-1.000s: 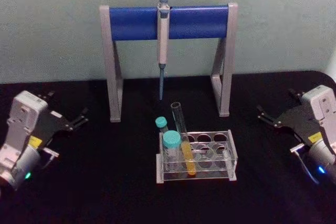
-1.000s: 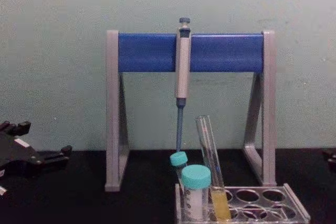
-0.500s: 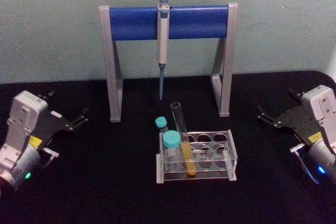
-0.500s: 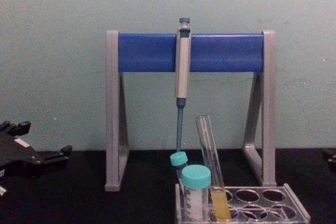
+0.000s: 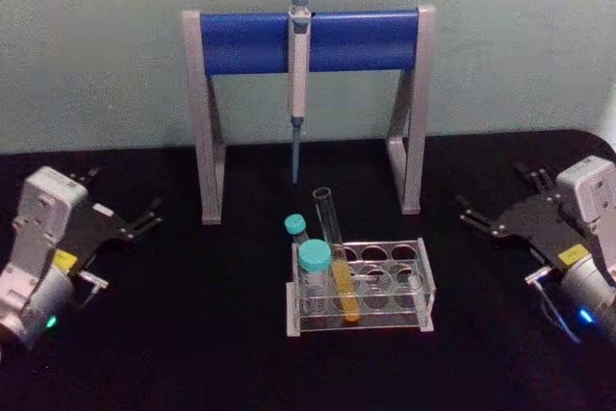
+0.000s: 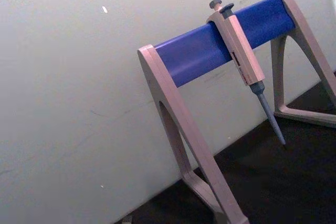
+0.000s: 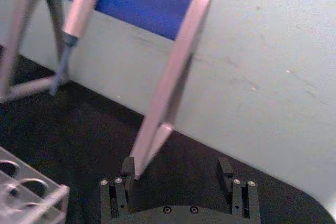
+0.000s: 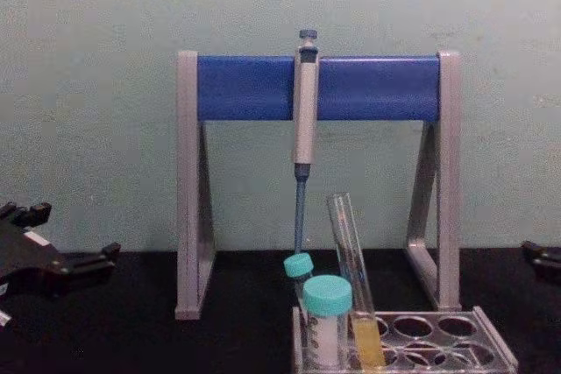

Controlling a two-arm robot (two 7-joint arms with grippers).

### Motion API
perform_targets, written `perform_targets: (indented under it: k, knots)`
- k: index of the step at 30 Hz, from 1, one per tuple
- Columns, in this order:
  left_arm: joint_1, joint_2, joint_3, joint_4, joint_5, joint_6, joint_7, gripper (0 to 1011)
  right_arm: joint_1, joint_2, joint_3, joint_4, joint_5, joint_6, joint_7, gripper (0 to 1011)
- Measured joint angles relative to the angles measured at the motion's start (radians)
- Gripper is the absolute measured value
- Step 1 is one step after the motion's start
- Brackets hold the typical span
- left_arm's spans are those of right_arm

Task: Pick up the test tube from the test tube rack, shake it, then place it back into the test tube rack.

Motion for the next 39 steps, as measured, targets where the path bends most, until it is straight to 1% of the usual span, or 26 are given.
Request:
perform_targets:
  k: [4, 5, 8, 9, 13, 14, 15, 18, 21, 22, 24, 27, 30, 31, 34, 39]
  knots:
    - [0.000, 0.000, 0.000, 0.000, 0.000, 0.000, 0.000, 1001, -0.015, 0.001, 0.010, -0.035, 0.033, -0.002, 0.048, 1000]
    - [0.000, 0.000, 0.000, 0.000, 0.000, 0.000, 0.000, 1001, -0.020, 0.001, 0.013, -0.047, 0.046, -0.002, 0.069, 1000]
    - [0.000, 0.000, 0.000, 0.000, 0.000, 0.000, 0.000, 1001, -0.026, 0.001, 0.016, -0.068, 0.065, -0.001, 0.102, 1000]
    - [0.000, 0.000, 0.000, 0.000, 0.000, 0.000, 0.000, 1001, -0.029, 0.001, 0.017, -0.082, 0.079, 0.002, 0.127, 1000]
    - [0.000, 0.000, 0.000, 0.000, 0.000, 0.000, 0.000, 1001, -0.030, 0.000, 0.015, -0.109, 0.109, 0.015, 0.187, 1000]
    - [0.000, 0.000, 0.000, 0.000, 0.000, 0.000, 0.000, 1001, -0.028, -0.001, 0.013, -0.117, 0.119, 0.023, 0.211, 1000]
    - [0.000, 0.000, 0.000, 0.000, 0.000, 0.000, 0.000, 1001, -0.028, -0.001, 0.013, -0.117, 0.119, 0.023, 0.211, 1000]
    - [0.000, 0.000, 0.000, 0.000, 0.000, 0.000, 0.000, 1001, -0.018, -0.006, 0.004, -0.131, 0.145, 0.045, 0.274, 1000]
    - [0.000, 0.000, 0.000, 0.000, 0.000, 0.000, 0.000, 1001, -0.007, -0.012, -0.001, -0.135, 0.170, 0.062, 0.326, 1000]
    - [0.000, 0.000, 0.000, 0.000, 0.000, 0.000, 0.000, 1001, -0.007, -0.012, -0.001, -0.135, 0.170, 0.062, 0.326, 1000]
    - [0.000, 0.000, 0.000, 0.000, 0.000, 0.000, 0.000, 1001, 0.007, -0.021, -0.007, -0.135, 0.196, 0.082, 0.380, 1000]
    - [0.000, 0.000, 0.000, 0.000, 0.000, 0.000, 0.000, 1002, 0.017, -0.027, -0.010, -0.134, 0.213, 0.096, 0.415, 1000]
    - [0.000, 0.000, 0.000, 0.000, 0.000, 0.000, 0.000, 1001, 0.032, -0.036, -0.018, -0.131, 0.234, 0.120, 0.470, 1000]
    - [0.000, 0.000, 0.000, 0.000, 0.000, 0.000, 0.000, 1001, 0.032, -0.036, -0.018, -0.131, 0.234, 0.120, 0.470, 1000]
    - [0.000, 0.000, 0.000, 0.000, 0.000, 0.000, 0.000, 1001, 0.044, -0.042, -0.031, -0.125, 0.249, 0.143, 0.510, 1000]
    - [0.000, 0.000, 0.000, 0.000, 0.000, 0.000, 0.000, 1001, 0.061, -0.045, -0.052, -0.115, 0.257, 0.165, 0.541, 1000]
